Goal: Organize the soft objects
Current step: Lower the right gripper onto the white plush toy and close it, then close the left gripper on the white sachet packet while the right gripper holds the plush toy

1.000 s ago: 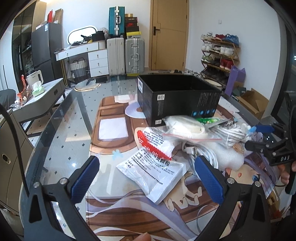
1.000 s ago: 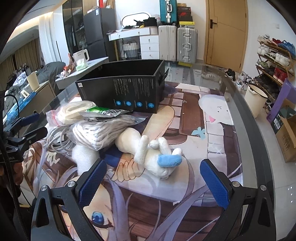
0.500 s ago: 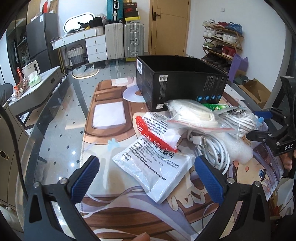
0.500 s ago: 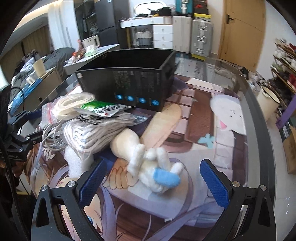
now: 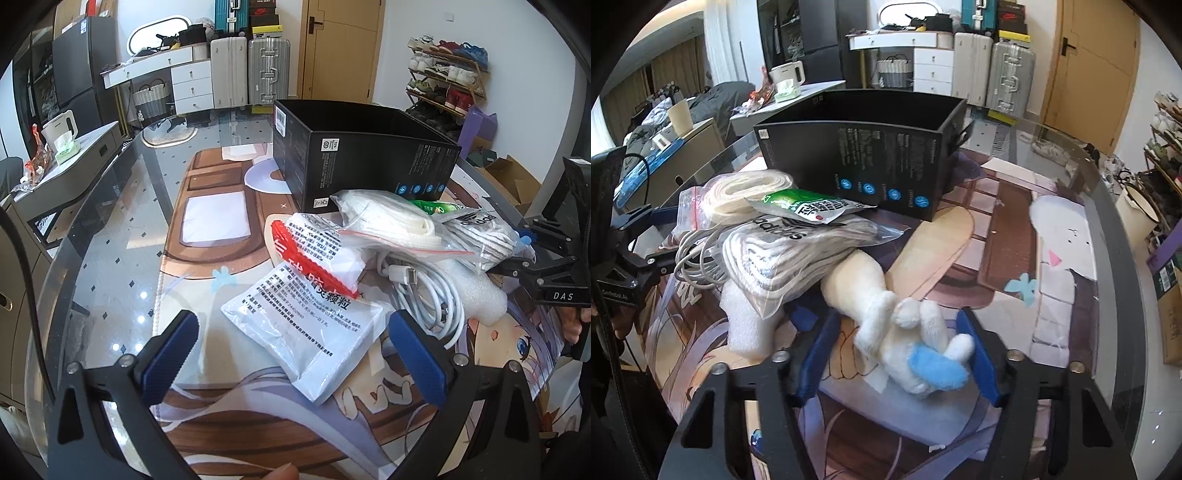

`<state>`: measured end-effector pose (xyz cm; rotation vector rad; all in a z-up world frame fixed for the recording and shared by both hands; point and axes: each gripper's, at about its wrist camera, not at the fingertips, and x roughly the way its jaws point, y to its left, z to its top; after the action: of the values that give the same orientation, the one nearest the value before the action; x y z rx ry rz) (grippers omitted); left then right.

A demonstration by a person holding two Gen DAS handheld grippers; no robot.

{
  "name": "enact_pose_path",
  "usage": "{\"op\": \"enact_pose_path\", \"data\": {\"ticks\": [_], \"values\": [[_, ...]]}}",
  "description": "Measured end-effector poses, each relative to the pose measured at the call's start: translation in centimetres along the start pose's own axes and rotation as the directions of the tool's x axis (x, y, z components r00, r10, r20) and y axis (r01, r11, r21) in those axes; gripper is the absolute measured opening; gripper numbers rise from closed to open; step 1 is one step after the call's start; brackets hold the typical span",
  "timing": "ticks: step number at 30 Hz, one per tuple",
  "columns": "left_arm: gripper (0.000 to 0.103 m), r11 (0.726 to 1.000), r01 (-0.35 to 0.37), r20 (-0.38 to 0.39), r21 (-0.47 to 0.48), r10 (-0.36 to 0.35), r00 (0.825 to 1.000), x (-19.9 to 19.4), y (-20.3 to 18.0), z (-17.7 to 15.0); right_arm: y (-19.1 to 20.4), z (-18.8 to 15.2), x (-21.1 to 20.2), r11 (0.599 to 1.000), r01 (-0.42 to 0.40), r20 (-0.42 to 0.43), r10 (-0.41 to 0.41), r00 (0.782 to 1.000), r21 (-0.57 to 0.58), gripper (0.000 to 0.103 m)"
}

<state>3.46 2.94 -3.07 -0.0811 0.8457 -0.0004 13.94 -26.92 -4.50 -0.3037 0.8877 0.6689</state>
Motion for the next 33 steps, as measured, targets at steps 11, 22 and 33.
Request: {"op": "enact_pose_path", "data": {"ticks": [11,22,33], "values": [[0.103,1.000,0.019,-0.022,-0.001,-0.019,1.000,0.2,0.2,0.2,0.1,-1.5,-1.4,0.999,0.013,0.034,-0.014,0.999,0.048,0.045],[0.103,0.997,0.016,-0.051,0.080,-0.012,0.999,0.9,0.2,1.3,-0.3,-1.8,-1.6,0.999,-0.001,0.033,0.000,0.999,0.052,0.045],[0.101,0.991,0.088,-0.100,0.103,-0.078,0.992,1.2,-0.5,0.9,-0.3,-2.0,-1.7,0.999,-0.012,0.033,0.010,0.999,0.047,0.045]]}}
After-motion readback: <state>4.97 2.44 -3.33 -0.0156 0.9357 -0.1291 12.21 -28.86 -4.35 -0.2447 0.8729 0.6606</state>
